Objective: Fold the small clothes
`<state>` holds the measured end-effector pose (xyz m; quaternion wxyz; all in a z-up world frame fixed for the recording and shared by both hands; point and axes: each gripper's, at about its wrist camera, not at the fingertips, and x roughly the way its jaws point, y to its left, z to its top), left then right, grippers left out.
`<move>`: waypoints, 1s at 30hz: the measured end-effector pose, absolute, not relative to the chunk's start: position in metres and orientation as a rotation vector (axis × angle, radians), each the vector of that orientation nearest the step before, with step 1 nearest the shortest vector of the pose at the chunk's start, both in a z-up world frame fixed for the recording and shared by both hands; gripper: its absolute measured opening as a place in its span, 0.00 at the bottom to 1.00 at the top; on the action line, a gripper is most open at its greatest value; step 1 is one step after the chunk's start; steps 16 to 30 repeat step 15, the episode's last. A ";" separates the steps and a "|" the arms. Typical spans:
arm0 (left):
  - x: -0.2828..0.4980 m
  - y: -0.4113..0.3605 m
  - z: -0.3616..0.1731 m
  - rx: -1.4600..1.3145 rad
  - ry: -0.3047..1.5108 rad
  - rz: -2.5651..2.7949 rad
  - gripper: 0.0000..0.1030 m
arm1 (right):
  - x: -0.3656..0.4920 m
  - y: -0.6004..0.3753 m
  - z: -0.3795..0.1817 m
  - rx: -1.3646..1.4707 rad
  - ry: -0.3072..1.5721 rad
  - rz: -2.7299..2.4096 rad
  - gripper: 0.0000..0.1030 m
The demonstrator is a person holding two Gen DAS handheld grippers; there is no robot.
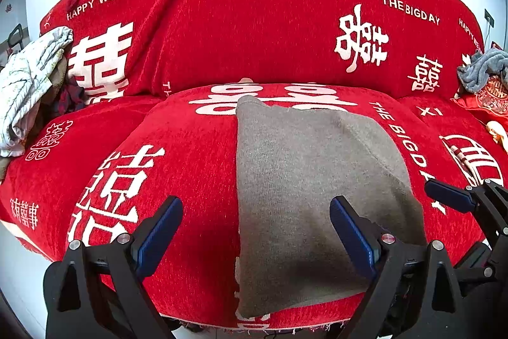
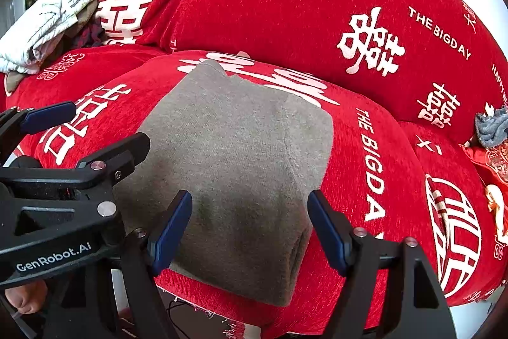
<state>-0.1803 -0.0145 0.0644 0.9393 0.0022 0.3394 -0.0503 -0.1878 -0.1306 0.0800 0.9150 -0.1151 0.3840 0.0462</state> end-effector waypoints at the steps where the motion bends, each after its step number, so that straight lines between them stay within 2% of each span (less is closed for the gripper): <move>1: -0.180 -0.015 0.064 0.006 0.694 -0.103 0.91 | -0.188 -0.131 0.080 -0.238 0.791 0.097 0.76; 30: -0.179 -0.015 0.063 0.010 0.697 -0.091 0.91 | -0.188 -0.130 0.076 -0.239 0.794 0.101 0.76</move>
